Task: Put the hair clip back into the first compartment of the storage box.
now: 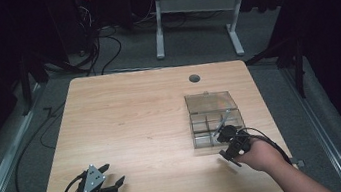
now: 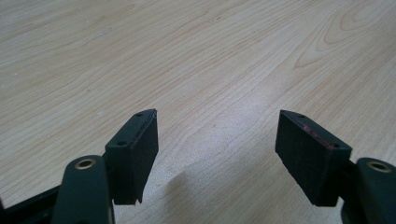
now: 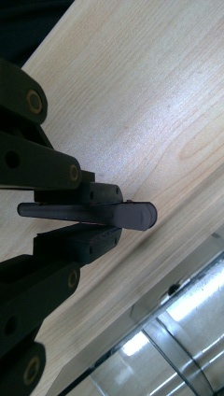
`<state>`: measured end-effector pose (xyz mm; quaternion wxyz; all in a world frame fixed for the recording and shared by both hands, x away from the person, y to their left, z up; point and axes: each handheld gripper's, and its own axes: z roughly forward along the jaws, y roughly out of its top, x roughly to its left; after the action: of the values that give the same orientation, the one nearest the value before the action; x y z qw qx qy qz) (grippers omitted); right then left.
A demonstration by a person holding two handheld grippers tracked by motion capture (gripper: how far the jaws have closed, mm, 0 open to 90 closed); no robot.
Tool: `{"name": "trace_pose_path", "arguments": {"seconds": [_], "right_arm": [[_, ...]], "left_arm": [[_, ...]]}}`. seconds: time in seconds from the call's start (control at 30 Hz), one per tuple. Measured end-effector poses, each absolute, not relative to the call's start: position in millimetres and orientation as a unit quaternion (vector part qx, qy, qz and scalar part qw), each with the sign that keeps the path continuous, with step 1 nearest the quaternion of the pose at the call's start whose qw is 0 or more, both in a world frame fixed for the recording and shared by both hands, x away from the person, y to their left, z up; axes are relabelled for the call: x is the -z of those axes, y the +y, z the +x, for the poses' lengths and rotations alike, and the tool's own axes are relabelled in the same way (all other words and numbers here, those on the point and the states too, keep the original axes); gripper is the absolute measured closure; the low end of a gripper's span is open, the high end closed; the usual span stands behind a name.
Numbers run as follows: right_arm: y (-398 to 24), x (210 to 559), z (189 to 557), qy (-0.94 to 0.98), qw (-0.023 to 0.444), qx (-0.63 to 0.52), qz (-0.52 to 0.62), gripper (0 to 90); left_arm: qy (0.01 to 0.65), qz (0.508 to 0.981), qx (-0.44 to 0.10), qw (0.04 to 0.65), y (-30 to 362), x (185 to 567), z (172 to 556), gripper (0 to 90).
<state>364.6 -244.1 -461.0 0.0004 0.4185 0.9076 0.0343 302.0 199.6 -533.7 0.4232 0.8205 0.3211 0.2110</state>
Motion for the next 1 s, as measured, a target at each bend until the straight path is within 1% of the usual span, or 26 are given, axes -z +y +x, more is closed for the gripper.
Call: {"name": "trace_pose_path", "arguments": {"seconds": [0.67,1.0], "right_arm": [[-249.1,428.7,375.3,0.909,-0.001,-0.049,0.415,79.0],[-239.9,416.4,387.9,0.908,0.004,-0.056,0.415,79.0]], "left_arm": [[0.320,0.821,-0.212,0.423,199.6,533.7,301.8,30.5],[0.320,0.821,-0.211,0.424,199.7,533.7,301.9,30.5]]}}
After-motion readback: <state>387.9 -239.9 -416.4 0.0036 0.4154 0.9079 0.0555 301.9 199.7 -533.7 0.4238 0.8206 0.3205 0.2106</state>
